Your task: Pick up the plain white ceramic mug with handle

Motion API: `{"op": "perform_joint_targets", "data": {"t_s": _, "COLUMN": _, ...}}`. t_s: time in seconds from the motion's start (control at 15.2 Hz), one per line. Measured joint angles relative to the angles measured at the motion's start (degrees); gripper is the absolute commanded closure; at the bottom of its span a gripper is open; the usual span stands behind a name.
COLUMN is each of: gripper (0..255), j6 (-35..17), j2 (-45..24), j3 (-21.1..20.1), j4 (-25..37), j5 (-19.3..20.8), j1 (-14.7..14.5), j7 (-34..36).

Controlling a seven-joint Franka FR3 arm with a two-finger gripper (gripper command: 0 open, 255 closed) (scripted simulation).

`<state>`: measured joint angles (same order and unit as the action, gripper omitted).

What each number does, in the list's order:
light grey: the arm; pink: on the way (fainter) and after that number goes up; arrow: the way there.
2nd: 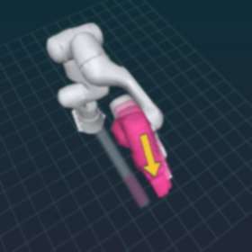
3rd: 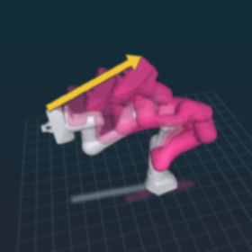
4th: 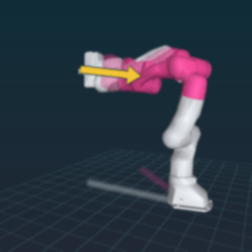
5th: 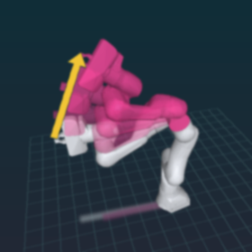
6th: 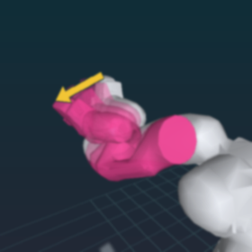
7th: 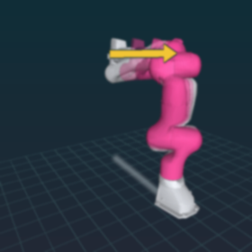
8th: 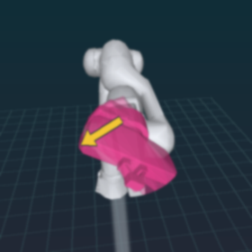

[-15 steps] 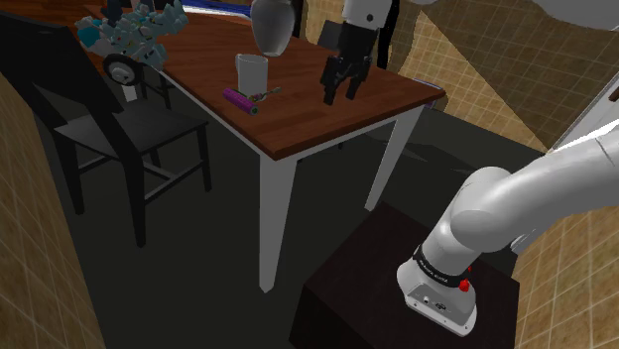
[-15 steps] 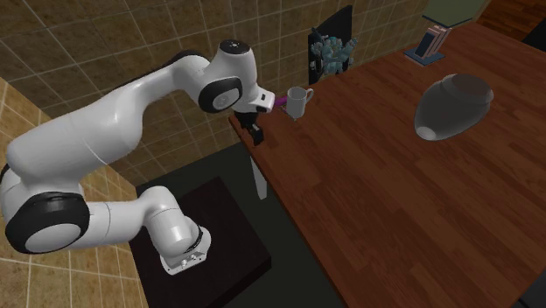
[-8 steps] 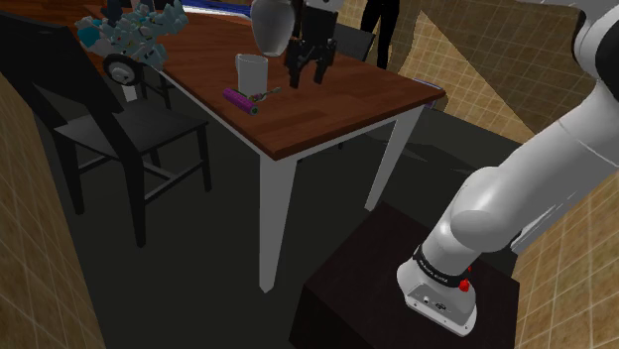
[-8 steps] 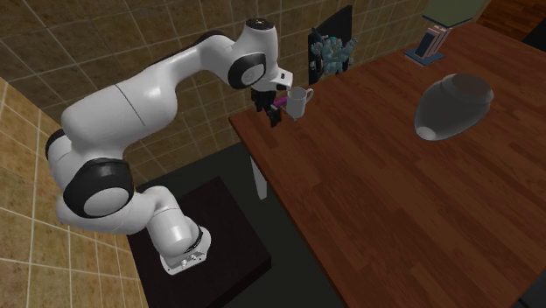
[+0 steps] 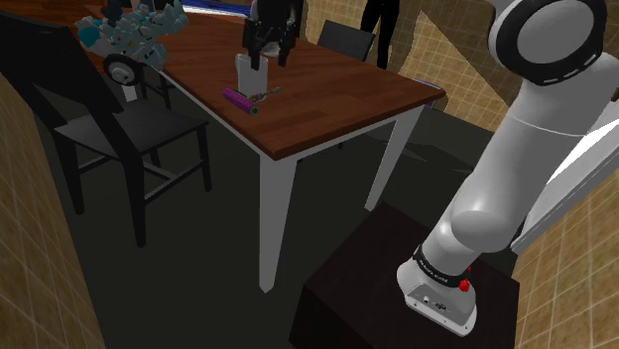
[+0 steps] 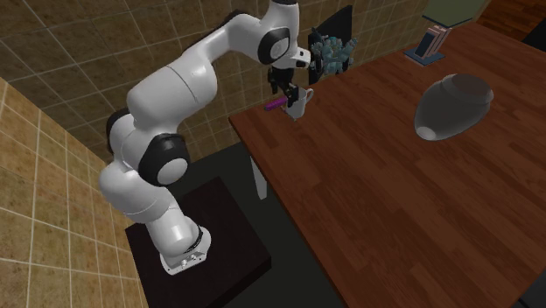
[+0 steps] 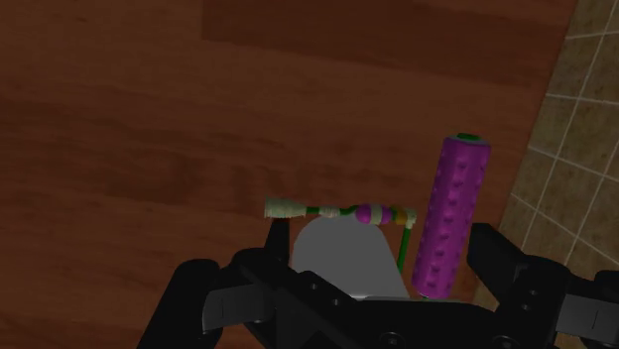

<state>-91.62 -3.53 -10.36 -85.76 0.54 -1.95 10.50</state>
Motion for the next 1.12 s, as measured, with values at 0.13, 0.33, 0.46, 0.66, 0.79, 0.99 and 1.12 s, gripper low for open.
{"op": "perform_joint_targets", "data": {"t_s": 0.13, "gripper": 0, "j6": 2.7, "j2": -5.5, "j3": -0.6, "j4": 8.0, "j5": 1.3, "j1": -0.9, "j7": 0.9}}
{"op": "perform_joint_targets", "data": {"t_s": 0.33, "gripper": 0, "j6": 7.8, "j2": -15.7, "j3": -1.2, "j4": 23.1, "j5": 3.7, "j1": -3.1, "j7": 1.9}}
{"op": "perform_joint_targets", "data": {"t_s": 0.46, "gripper": 0, "j6": 7.7, "j2": -17.0, "j3": -1.2, "j4": 24.2, "j5": 4.0, "j1": -3.2, "j7": 1.8}}
{"op": "perform_joint_targets", "data": {"t_s": 0.66, "gripper": 0, "j6": 5.3, "j2": -16.4, "j3": -1.2, "j4": 21.2, "j5": 3.9, "j1": -3.1, "j7": 1.9}}
{"op": "perform_joint_targets", "data": {"t_s": 0.79, "gripper": 0, "j6": 3.4, "j2": -15.6, "j3": -1.1, "j4": 18.5, "j5": 3.7, "j1": -2.8, "j7": 1.8}}
{"op": "perform_joint_targets", "data": {"t_s": 0.99, "gripper": 255, "j6": 1.7, "j2": -15.0, "j3": -1.1, "j4": 16.2, "j5": 3.6, "j1": -2.6, "j7": 1.8}}
{"op": "perform_joint_targets", "data": {"t_s": 1.12, "gripper": 255, "j6": 1.5, "j2": -14.8, "j3": -1.1, "j4": 15.8, "j5": 3.5, "j1": -2.6, "j7": 1.8}}
